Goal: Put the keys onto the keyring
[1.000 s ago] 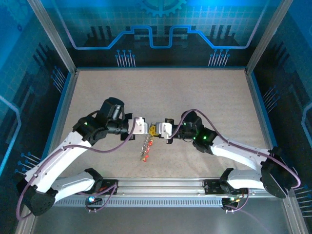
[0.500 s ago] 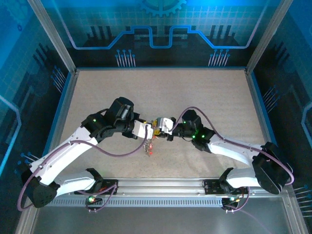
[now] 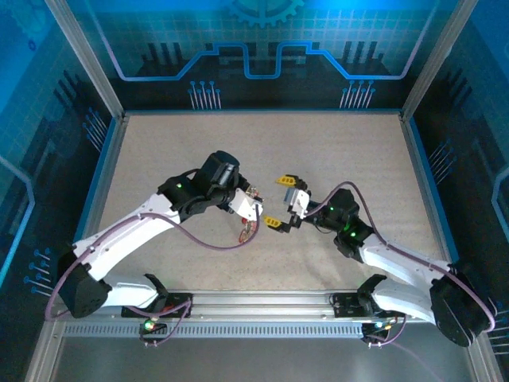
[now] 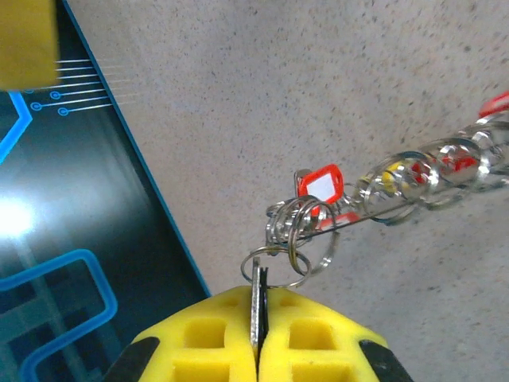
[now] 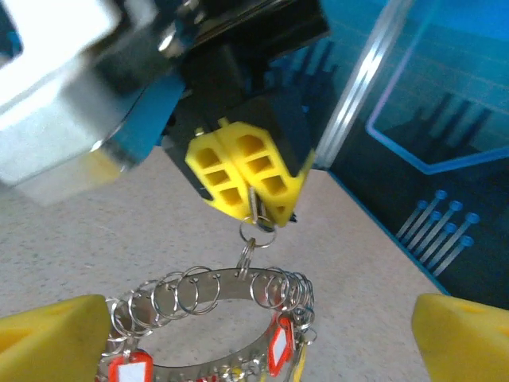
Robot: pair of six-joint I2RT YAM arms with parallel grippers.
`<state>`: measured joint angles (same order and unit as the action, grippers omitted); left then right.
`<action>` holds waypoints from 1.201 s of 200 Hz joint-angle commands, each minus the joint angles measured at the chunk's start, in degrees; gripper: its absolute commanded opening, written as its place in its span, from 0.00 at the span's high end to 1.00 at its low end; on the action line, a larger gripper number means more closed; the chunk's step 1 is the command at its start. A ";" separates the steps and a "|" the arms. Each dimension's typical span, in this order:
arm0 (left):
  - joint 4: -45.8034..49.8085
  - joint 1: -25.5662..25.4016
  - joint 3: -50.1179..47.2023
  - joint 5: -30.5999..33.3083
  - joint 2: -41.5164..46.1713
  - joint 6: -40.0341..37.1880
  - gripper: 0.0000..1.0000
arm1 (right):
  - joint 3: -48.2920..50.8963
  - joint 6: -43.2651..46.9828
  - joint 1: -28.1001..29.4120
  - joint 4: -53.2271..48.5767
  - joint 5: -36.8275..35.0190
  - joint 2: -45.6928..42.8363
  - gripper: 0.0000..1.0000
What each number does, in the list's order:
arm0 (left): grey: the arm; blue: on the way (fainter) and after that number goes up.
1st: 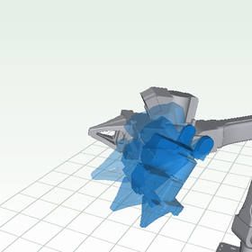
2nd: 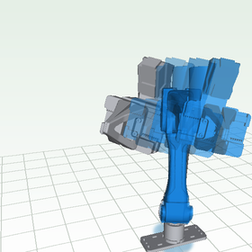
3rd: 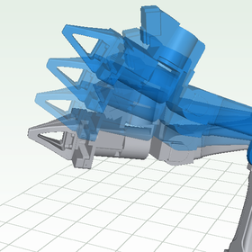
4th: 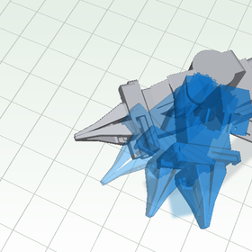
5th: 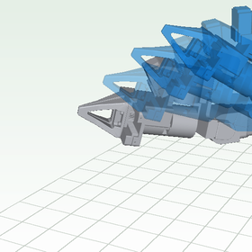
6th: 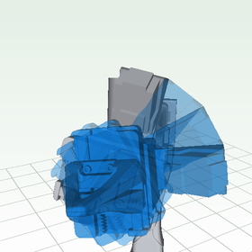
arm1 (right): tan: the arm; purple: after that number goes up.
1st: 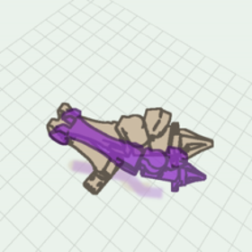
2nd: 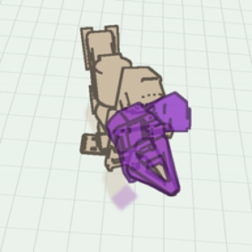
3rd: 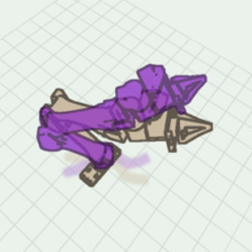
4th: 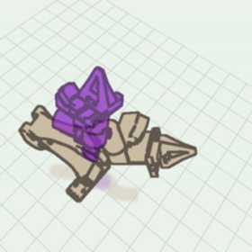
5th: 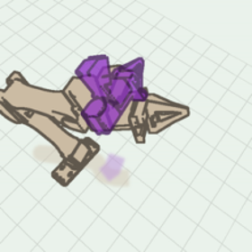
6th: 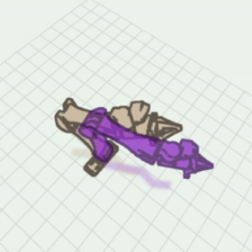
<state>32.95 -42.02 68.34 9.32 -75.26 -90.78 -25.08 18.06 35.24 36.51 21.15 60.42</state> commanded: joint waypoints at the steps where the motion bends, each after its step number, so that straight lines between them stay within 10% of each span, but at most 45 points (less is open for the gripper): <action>1: -5.87 -2.04 3.66 7.42 -2.17 -5.87 1.00 | 2.59 -4.69 -2.72 2.51 -9.34 -3.51 0.00; 141: -3.68 -10.38 34.03 1.48 -32.17 8.86 1.00 | 14.76 -27.33 -25.95 -12.12 -36.68 -30.64 0.01; 240: -9.22 -8.93 34.55 -2.04 -41.06 18.58 1.00 | 16.89 -31.18 -32.87 -16.13 -32.63 -35.02 0.00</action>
<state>28.49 -52.99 106.28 9.85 -118.45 -76.64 -8.93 -12.05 3.03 20.29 -12.84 24.60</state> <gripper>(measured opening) 0.064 0.995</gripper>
